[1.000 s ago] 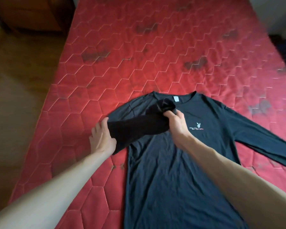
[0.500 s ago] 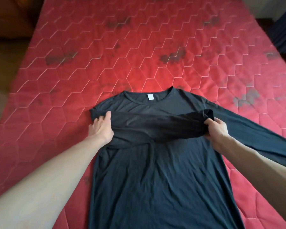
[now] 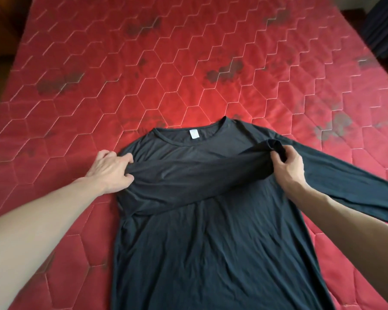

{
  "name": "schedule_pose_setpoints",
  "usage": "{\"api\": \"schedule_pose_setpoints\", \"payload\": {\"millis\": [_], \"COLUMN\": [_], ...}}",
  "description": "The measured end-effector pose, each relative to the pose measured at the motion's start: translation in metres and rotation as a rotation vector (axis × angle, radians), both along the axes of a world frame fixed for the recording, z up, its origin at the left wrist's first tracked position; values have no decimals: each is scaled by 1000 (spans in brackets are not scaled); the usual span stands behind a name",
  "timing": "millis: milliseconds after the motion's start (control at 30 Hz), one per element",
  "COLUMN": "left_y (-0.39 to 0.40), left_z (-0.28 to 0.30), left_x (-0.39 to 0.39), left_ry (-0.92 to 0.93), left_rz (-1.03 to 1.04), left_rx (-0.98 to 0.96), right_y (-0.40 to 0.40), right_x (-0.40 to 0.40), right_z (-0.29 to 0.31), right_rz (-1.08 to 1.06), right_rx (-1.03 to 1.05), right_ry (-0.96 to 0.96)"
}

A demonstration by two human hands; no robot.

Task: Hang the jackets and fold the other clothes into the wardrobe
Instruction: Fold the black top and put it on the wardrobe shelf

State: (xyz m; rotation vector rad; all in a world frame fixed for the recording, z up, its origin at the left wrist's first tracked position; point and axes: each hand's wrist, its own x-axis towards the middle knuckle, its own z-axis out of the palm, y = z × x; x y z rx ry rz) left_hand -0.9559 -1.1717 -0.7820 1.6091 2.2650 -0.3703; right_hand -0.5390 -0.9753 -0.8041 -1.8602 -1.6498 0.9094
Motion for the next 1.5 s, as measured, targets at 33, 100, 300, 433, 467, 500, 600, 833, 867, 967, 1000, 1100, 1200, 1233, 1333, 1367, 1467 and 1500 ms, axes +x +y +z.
{"api": "schedule_pose_setpoints", "payload": {"millis": [33,100,300,433,467,500,600,833,867,967,1000,1100,1200,1233,1333,1367,1467,1500], "left_y": [-1,-4,-6,2,3,4,3,11,14,30,36,54,73,81,99,105,119,124], "left_z": [0,0,-6,-13,-14,-15,-22,-40,-43,-52,-55,-64,-71,-72,-73,-74,-74,-74], "left_x": [-5,-17,-19,-13,-15,-18,-24,54,73,139,163,234,289,302,325,330,339,342], "left_ry": [15,85,235,366,384,391,382,125,81,-41,-67,-127,-127,-126,-109,-103,-90,-89], "left_rz": [6,25,143,157,184,207,201,-14,-79,-266,-317,-368,-346,-335,-327,-337,-373,-380], "left_rx": [34,109,190,172,188,206,247,485,485,417,386,297,224,211,190,189,197,197], "right_y": [4,12,-11,-33,-34,-33,-24,-29,-29,-29,-28,-25,-27,-28,-29,-28,-30,-30], "right_x": [0,-4,-25,-36,-34,-30,-13,32,44,86,100,138,172,184,225,239,287,304], "right_z": [0,-3,-3,-22,-30,-37,-51,-52,-53,-56,-56,-53,-53,-53,-53,-52,-50,-48], "right_rz": [-13,-41,286,828,833,784,672,553,476,370,375,390,274,227,110,69,-99,-171], "right_rx": [11,-88,240,205,129,77,56,200,165,72,75,94,98,93,48,28,-70,-115], "right_ry": [0,49,-299,-493,-582,-644,-719,-609,-608,-623,-624,-627,-630,-628,-644,-649,-683,-686]}}
